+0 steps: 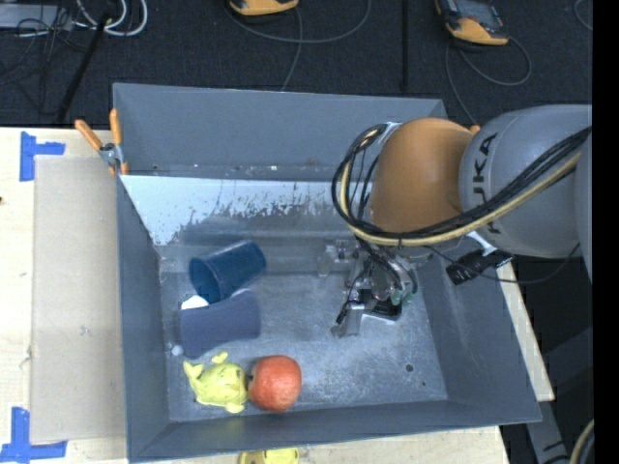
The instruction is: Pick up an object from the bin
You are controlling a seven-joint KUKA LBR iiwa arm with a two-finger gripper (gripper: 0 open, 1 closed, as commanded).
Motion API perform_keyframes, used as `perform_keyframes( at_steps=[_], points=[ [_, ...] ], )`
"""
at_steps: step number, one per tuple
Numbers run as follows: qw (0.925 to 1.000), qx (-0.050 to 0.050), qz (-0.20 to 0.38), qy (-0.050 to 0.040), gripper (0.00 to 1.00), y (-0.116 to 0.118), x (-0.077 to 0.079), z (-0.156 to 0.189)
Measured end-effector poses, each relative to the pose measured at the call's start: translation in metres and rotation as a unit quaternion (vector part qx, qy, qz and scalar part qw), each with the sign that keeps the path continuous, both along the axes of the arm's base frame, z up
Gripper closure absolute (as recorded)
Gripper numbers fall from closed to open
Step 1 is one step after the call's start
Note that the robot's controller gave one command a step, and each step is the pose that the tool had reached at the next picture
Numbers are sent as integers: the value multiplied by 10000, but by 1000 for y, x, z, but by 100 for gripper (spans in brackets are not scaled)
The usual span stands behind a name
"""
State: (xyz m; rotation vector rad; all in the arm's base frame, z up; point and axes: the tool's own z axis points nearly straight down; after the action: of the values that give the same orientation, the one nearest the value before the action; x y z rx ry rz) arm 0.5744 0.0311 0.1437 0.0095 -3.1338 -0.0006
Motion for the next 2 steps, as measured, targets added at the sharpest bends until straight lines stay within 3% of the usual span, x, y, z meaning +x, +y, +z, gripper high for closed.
perform_keyframes(
  at_steps=[1, 2],
  points=[
    [10000, 0, -4, -36, 0, 0, 2, 5],
    [9994, 14, 339, -53, 0, -20, 9, -5]
  ],
)
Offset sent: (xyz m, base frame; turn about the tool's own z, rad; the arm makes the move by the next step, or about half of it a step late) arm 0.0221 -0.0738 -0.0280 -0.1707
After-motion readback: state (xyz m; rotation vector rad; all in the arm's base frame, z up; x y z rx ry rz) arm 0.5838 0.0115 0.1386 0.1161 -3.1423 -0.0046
